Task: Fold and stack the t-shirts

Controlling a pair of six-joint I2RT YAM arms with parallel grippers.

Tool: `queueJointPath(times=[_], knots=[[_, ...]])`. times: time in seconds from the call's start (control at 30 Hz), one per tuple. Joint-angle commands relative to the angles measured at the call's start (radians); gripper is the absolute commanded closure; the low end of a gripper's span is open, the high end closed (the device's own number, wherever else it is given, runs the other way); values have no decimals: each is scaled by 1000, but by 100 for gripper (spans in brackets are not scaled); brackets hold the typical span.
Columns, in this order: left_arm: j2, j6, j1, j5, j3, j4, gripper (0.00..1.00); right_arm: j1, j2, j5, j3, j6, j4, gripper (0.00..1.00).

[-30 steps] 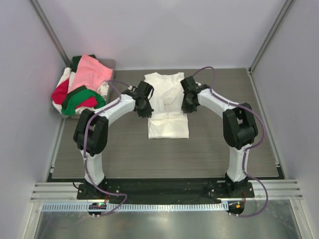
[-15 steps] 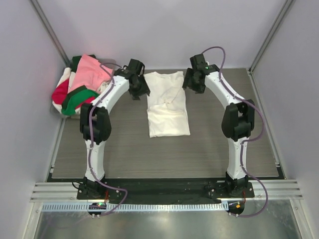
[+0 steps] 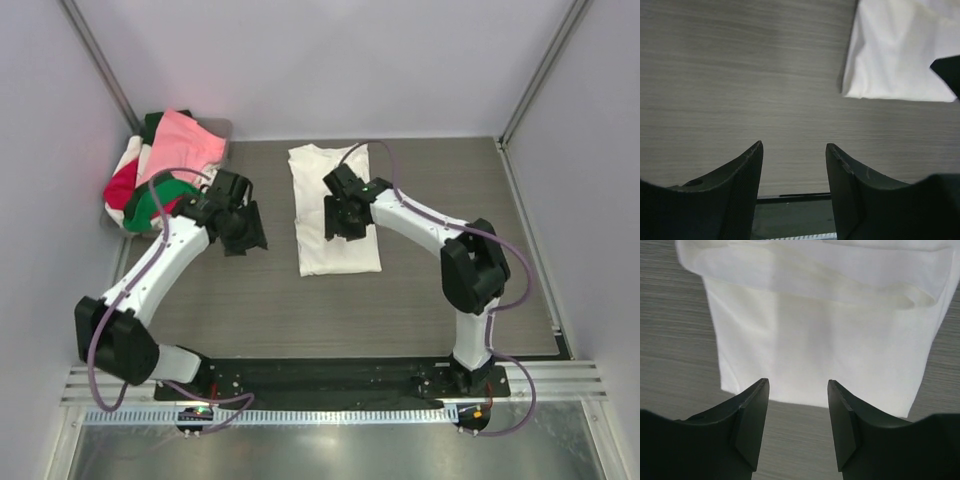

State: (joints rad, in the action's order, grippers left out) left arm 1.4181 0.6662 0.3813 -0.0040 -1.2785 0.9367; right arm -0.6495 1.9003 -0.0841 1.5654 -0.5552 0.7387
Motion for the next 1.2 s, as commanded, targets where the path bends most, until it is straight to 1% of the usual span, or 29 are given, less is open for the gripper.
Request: queueJointPath(times=[0.0,0.03,0.13,0.27,0.4,0.57,0.63,0.67,0.7,0.77,0.8,0.83,0.9,0.97,1.0,1.03,1.07,1.1,1.13,1.17], knots=[[-108,-73,-1,-106,108,34,46,17,69,-32,37,-18,-24,44],[-151,-88,1,-128,128,43,46,17,88,-37,48,-15,-25,45],[-214,-132,1,-143,200,33,46,17,150,-49,100,7,-19,46],[-261,-155,-1,-195,266,13,47,22,229,-68,177,26,14,45],[-278,-165,1,-177,275,-21,47,37,298,-100,277,49,59,46],[-268,-168,-1,-183,278,-30,48,73,379,-131,363,69,103,46],[-254,-166,-1,-177,281,-33,48,91,408,-131,445,67,122,46],[-251,-166,-1,-177,283,-36,48,96,452,-135,491,67,155,46],[-248,-166,-1,-177,283,-36,48,100,476,-144,607,74,177,46],[-239,-166,1,-179,284,-38,48,116,554,-186,758,77,253,45],[-235,-165,-1,-182,284,-36,48,125,578,-198,907,78,273,42],[-235,-163,1,-182,284,-39,48,142,592,-207,965,77,284,41],[-234,-163,1,-183,288,-38,48,163,562,-204,1012,63,275,41],[-232,-162,-1,-177,291,-41,48,183,490,-209,945,52,227,41],[-228,-162,1,-165,291,-45,48,185,400,-221,814,51,203,40],[-226,-157,1,-143,292,-47,48,186,338,-223,730,52,174,39],[-223,-148,1,-136,292,-56,48,186,283,-218,641,52,107,39],[-223,-134,-1,-122,295,-65,47,188,173,-195,460,49,75,38],[-222,-119,-1,-99,298,-82,47,189,124,-178,371,46,47,36],[-219,-75,1,-40,312,-125,46,195,79,-163,287,32,-6,35]])
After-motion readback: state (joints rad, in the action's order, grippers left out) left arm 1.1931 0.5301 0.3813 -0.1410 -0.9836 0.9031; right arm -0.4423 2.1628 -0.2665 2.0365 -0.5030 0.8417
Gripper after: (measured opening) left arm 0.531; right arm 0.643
